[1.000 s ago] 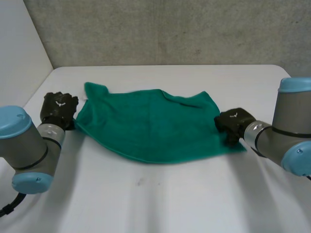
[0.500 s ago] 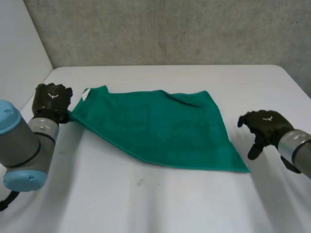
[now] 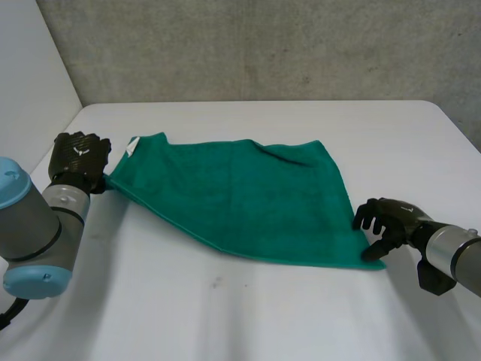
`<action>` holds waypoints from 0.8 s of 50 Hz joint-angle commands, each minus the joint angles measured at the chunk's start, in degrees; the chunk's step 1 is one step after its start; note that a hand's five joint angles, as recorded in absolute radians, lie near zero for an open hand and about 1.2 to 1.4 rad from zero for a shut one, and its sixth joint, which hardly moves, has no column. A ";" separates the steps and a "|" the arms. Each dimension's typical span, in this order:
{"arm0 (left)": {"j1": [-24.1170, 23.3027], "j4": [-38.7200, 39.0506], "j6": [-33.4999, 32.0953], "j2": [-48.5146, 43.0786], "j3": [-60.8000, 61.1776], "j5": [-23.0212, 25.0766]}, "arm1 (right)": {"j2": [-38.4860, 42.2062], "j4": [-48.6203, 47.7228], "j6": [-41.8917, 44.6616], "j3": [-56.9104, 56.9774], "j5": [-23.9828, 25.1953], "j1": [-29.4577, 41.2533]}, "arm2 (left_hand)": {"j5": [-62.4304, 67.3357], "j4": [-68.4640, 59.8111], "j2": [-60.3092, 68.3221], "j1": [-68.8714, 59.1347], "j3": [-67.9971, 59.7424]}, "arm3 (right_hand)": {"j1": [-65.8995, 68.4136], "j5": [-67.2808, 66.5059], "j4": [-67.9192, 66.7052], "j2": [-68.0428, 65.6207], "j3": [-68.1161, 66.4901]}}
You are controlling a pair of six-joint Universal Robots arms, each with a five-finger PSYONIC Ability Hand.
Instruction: Fold the towel.
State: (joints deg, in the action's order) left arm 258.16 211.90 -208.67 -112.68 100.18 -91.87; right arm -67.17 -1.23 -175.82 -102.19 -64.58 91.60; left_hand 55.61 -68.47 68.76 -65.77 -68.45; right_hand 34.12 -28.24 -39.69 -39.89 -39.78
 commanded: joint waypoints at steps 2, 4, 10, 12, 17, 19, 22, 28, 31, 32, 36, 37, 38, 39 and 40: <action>-0.29 -1.14 -0.68 0.61 0.28 -0.24 | 1.79 -0.44 1.97 4.54 -1.60 0.33 | 14.39 -11.53 11.24 -14.23 -11.55 | 45.88 -41.76 -40.31 -40.11 -40.22; -0.38 -2.28 -0.77 2.28 0.72 -0.24 | -2.32 0.09 4.07 6.29 -2.82 0.42 | 14.39 -11.53 11.24 -14.23 -11.55 | 45.88 -41.76 -40.31 -40.11 -40.22; -1.08 -10.27 -0.07 12.65 0.81 -0.15 | -13.24 7.02 11.90 11.74 -3.54 0.24 | 14.39 -11.53 11.24 -14.23 -11.55 | 45.88 -41.76 -40.31 -40.11 -40.22; -1.34 -13.51 -0.16 16.94 0.90 -0.15 | -15.17 13.23 16.36 15.33 -3.71 0.42 | 14.39 -11.53 11.24 -14.23 -11.55 | 45.88 -41.76 -40.31 -40.11 -40.22; -2.05 -17.58 -0.51 22.06 0.90 -0.07 | -15.19 29.16 28.15 21.50 -4.85 2.26 | 14.39 -11.53 11.24 -14.23 -11.55 | 45.88 -41.76 -40.31 -40.11 -40.22; -2.49 -22.65 -0.77 23.82 0.98 0.02 | -12.66 35.21 34.72 23.34 -7.56 4.10 | 14.39 -11.53 11.24 -14.23 -11.55 | 45.88 -41.76 -40.31 -40.11 -40.22; -2.57 -25.66 -0.77 22.07 1.07 0.11 | -8.34 38.23 39.76 24.67 -11.43 5.60 | 14.39 -11.53 11.24 -14.23 -11.55 | 45.88 -41.76 -40.31 -40.11 -40.22; -2.31 -28.92 -3.23 8.02 -1.73 -0.06 | 2.21 37.45 42.05 28.09 -20.75 9.90 | 14.39 -11.53 11.24 -14.23 -11.55 | 45.88 -41.76 -40.31 -40.11 -40.22; -2.14 -29.18 -7.17 0.56 -6.29 -0.86 | 8.09 36.92 42.06 33.09 -22.60 11.49 | 14.39 -11.53 11.24 -14.23 -11.55 | 45.88 -41.76 -40.31 -40.11 -40.22; -1.96 -29.09 -8.41 -0.95 -7.70 -0.94 | 9.50 36.74 42.06 34.76 -22.87 11.84 | 14.39 -11.53 11.24 -14.23 -11.55 | 45.88 -41.76 -40.31 -40.11 -40.22; -1.78 -28.74 -12.81 -6.05 -14.46 -0.94 | 14.08 35.25 41.00 46.26 -23.40 13.60 | 14.39 -11.53 11.24 -14.23 -11.55 | 45.88 -41.76 -40.31 -40.11 -40.22; -1.87 -28.65 -14.29 -7.45 -18.57 -1.38 | 14.52 34.64 40.74 49.42 -23.57 13.95 | 14.39 -11.53 11.24 -14.23 -11.55 | 45.88 -41.76 -40.31 -40.11 -40.22; -2.31 -28.39 -15.09 -7.82 -23.14 -2.17 | 14.96 32.89 39.34 55.81 -23.92 14.48 | 14.39 -11.53 11.24 -14.23 -11.55 | 45.88 -41.76 -40.31 -40.11 -40.22; -2.57 -28.04 -15.19 -7.73 -25.71 -2.61 | 15.05 31.74 38.29 59.18 -24.10 14.74 | 14.39 -11.53 11.24 -14.23 -11.55 | 45.88 -41.76 -40.31 -40.11 -40.22; -2.66 -27.43 -15.01 -7.56 -28.26 -2.96 | 15.05 30.34 36.88 62.52 -24.36 15.01 | 14.39 -11.53 11.24 -14.23 -11.55 | 45.88 -41.76 -40.31 -40.11 -40.22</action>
State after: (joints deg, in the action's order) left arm 256.15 182.70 -218.88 -115.64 89.08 -92.81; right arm -55.50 34.90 -134.03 -61.24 -88.00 104.41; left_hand 55.61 -68.47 68.76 -65.77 -68.45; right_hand 54.39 -56.43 -68.12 -67.58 -67.68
